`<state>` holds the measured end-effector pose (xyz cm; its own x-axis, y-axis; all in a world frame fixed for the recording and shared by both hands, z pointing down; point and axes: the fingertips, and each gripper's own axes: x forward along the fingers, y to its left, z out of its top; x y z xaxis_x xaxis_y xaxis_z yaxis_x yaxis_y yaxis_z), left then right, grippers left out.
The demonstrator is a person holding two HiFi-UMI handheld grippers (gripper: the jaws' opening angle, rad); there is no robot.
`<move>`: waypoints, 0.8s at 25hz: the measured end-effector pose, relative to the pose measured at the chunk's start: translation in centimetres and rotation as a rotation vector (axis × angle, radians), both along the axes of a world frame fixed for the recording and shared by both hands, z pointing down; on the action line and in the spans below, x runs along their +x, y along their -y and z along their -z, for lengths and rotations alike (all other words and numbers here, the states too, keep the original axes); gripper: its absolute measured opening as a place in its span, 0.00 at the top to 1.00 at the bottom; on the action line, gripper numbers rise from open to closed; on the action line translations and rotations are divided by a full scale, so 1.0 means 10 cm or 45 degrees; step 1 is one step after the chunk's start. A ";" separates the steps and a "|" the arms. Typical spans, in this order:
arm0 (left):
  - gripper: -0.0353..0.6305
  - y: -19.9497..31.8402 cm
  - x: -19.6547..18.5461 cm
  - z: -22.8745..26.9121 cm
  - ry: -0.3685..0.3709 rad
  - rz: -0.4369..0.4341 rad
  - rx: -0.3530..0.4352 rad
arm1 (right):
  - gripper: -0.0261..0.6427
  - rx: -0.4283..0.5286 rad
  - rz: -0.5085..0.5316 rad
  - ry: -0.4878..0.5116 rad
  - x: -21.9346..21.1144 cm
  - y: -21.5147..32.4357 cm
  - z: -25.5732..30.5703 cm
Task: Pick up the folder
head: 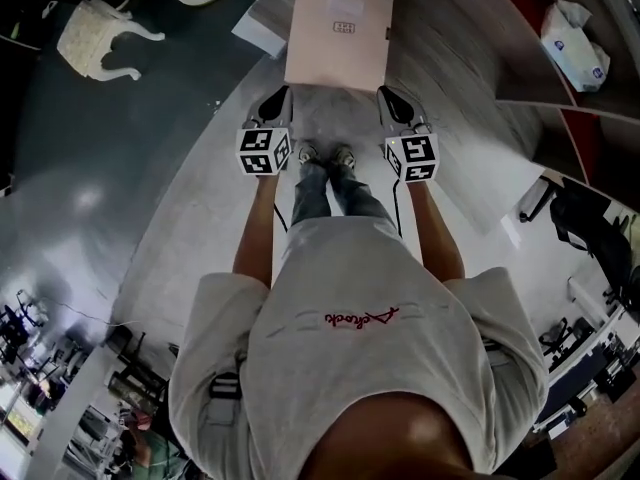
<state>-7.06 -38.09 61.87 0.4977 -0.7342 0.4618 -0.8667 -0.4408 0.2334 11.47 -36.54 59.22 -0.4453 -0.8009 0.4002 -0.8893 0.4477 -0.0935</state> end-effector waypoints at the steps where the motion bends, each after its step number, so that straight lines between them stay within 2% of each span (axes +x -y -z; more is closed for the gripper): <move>1: 0.95 0.02 -0.01 -0.04 -0.005 -0.002 -0.006 | 0.95 -0.007 -0.004 -0.003 -0.01 0.00 -0.03; 14: 0.95 0.00 -0.10 -0.48 -0.048 -0.037 -0.090 | 0.95 -0.088 -0.031 -0.035 -0.15 -0.05 -0.42; 17: 0.95 0.01 -0.13 -0.59 -0.129 -0.002 -0.126 | 0.95 -0.110 -0.027 -0.040 -0.19 -0.09 -0.52; 20: 0.95 0.03 -0.16 -0.68 -0.270 0.055 -0.167 | 0.95 -0.129 -0.019 -0.041 -0.24 -0.14 -0.62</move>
<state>-8.69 -38.43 68.69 0.5633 -0.6975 0.4429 -0.8095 -0.3586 0.4649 9.08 -35.18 65.37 -0.4196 -0.7621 0.4932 -0.8989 0.4244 -0.1089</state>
